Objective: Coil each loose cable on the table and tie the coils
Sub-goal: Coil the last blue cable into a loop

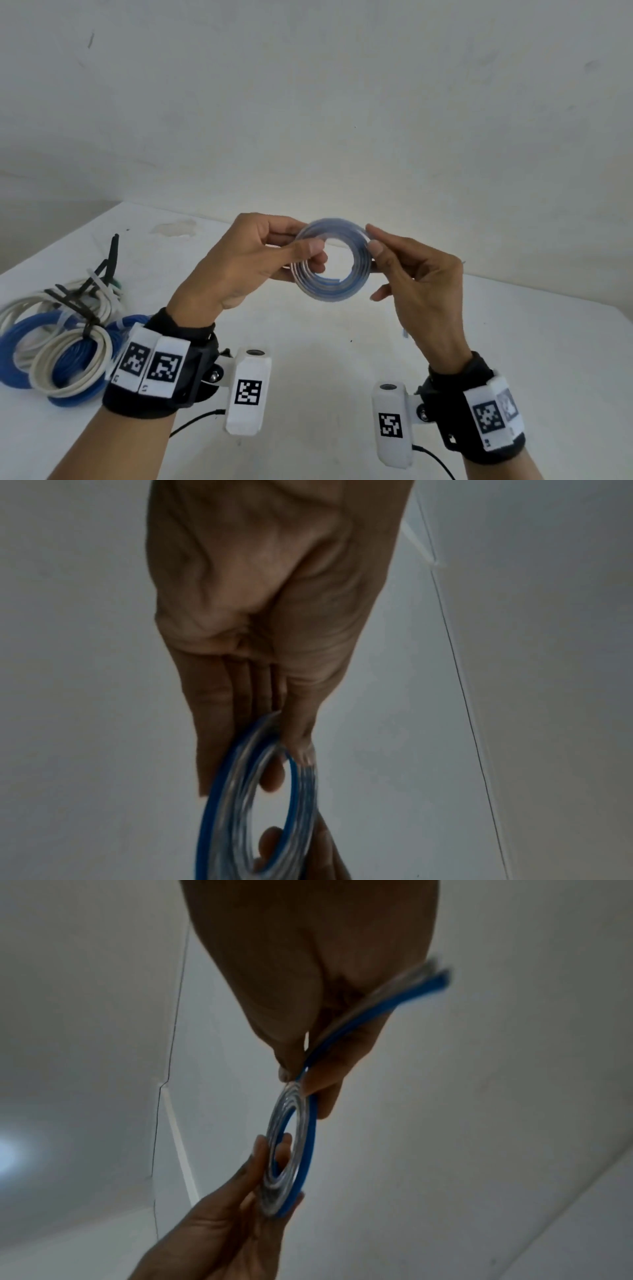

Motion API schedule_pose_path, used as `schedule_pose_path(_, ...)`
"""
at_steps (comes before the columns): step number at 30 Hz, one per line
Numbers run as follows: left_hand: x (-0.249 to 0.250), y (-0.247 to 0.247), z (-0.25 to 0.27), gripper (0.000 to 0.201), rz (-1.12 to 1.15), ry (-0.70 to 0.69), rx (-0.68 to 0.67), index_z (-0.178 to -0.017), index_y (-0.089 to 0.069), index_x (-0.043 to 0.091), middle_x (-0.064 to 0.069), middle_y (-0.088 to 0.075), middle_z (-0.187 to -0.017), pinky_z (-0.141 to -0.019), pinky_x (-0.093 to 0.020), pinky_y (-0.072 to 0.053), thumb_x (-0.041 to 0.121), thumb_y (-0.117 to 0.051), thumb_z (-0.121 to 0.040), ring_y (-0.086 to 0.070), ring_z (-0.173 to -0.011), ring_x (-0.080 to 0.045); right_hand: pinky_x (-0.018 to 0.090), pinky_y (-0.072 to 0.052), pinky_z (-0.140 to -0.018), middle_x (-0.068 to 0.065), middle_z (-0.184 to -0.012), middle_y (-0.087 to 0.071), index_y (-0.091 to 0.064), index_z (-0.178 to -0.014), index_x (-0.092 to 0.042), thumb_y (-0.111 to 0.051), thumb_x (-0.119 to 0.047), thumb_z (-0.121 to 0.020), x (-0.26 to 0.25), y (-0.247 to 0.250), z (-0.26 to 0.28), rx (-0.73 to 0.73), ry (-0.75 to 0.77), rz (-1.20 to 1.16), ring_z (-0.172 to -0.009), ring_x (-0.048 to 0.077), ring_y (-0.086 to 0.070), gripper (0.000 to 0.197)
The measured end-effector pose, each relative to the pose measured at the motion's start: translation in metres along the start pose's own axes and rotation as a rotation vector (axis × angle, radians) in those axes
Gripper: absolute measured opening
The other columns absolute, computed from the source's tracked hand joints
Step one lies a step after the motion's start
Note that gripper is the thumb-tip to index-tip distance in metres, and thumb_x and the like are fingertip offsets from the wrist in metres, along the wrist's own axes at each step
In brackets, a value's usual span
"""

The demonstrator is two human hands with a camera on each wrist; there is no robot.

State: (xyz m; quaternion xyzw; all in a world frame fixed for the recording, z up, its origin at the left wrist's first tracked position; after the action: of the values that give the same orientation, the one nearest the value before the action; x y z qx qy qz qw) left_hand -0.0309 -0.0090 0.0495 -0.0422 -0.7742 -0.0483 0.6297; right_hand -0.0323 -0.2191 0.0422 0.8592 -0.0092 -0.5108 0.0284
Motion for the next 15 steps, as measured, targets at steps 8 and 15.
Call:
schedule_pose_path(8, -0.003, -0.02, -0.003, 0.023, 0.267, -0.023, 0.122, -0.103, -0.072, 0.003, -0.012, -0.076, -0.087, -0.069, -0.029, -0.059, 0.018, -0.071, -0.085, -0.076, -0.08, -0.024, 0.027, -0.057, -0.051, 0.005, -0.089, -0.078, -0.06, -0.133, -0.032, -0.063, -0.013, -0.098, 0.006, -0.024, 0.011, 0.127, 0.036, -0.144, -0.074, 0.014, -0.07, 0.04)
schedule_pose_path(15, -0.008, -0.011, -0.001, 0.031, -0.067, 0.064, -0.101, -0.104, -0.075, 0.005, -0.014, -0.077, -0.089, -0.076, -0.035, -0.062, 0.026, -0.074, -0.081, -0.076, -0.084, -0.026, 0.028, -0.056, -0.05, 0.007, -0.086, -0.076, -0.068, -0.127, -0.03, -0.062, -0.009, -0.099, 0.004, 0.008, -0.003, -0.216, -0.043, 0.07, -0.075, 0.021, -0.073, 0.035)
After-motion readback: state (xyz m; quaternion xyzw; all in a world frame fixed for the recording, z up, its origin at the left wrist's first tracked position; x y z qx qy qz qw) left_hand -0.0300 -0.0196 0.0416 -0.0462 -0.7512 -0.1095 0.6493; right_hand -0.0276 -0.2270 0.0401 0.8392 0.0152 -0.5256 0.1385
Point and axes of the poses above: each hand's wrist, its own z-axis away from the middle knuckle, its own y-axis out of the back of the hand, x = y × z, the point moved 2 cm from there along -z, towards the middle knuckle
